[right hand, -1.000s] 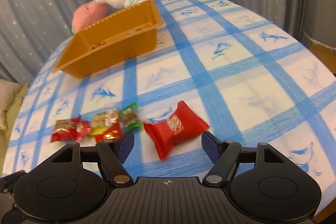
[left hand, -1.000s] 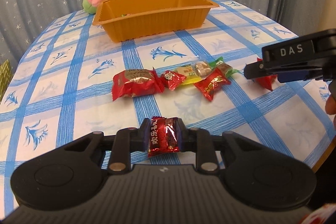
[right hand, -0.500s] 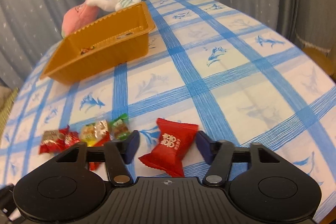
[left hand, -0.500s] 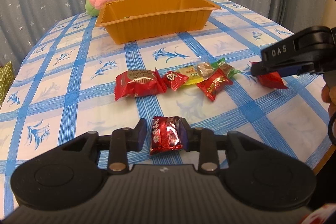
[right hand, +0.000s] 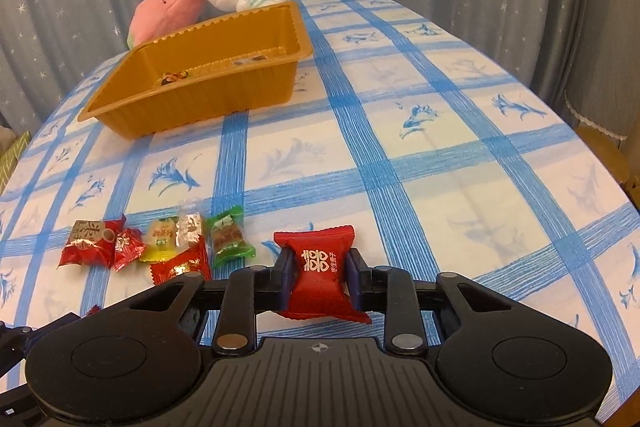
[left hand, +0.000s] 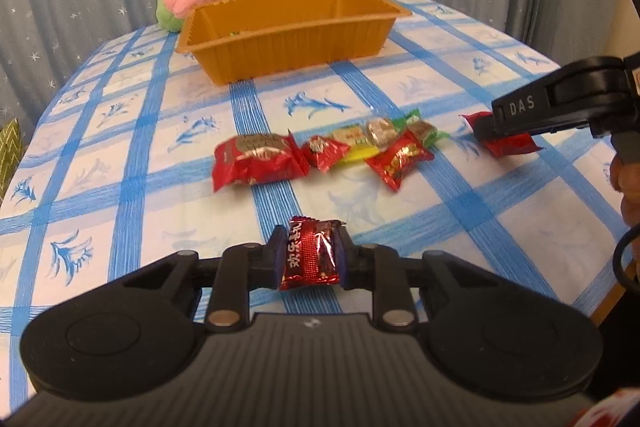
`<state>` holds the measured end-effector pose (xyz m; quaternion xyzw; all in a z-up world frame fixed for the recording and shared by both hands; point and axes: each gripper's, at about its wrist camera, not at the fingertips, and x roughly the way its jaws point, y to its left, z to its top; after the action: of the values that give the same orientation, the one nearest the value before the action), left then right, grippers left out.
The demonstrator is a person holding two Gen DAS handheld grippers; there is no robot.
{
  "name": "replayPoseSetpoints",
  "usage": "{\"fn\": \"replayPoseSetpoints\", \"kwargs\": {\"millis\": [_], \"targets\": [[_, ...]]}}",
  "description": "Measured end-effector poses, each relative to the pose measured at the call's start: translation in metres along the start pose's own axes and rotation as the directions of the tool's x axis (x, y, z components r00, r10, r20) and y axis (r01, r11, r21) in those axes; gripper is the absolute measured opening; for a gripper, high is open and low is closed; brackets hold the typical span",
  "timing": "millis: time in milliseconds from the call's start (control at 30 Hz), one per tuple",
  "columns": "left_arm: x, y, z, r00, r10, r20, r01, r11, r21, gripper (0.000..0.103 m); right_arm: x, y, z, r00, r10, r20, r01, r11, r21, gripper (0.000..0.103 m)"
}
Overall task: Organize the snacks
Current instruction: 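Grasp a small red candy with the left tool while the right tool grasps a large red packet, then carry both red candies over the orange tray and release them inside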
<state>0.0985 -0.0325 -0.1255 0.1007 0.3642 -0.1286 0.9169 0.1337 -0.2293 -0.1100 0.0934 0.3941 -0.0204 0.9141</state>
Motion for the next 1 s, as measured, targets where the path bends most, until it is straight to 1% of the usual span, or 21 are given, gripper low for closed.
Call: {"fn": "replayPoseSetpoints", "kwargs": {"millis": [100,400,533,833,1000], "targets": [[-0.003,0.003,0.006,1.000,0.002,0.021,-0.002,1.000,-0.014,0.022,-0.004,0.002,0.003,1.000,0.004,0.021,-0.003,1.000,-0.012,0.027],[-0.006,0.019,0.030,0.999,0.006,0.041,-0.002,0.994,-0.113,0.022,-0.016,0.017,0.009,0.996,0.050,0.072,-0.044,0.995,-0.087,0.027],[-0.009,0.023,0.040,0.999,0.003,0.054,0.005,0.989,-0.148,0.022,-0.019,0.023,0.011,0.994,0.068,0.082,-0.058,0.991,-0.118,0.027],[-0.011,0.031,0.059,0.997,0.004,0.080,0.010,0.986,-0.165,0.022,-0.023,0.030,0.019,0.992,0.094,0.087,-0.081,0.986,-0.144,0.027],[-0.006,0.035,0.075,0.995,0.012,0.100,0.004,0.988,-0.157,0.022,-0.019,0.033,0.031,0.991,0.103,0.089,-0.088,0.983,-0.161,0.027]]}}
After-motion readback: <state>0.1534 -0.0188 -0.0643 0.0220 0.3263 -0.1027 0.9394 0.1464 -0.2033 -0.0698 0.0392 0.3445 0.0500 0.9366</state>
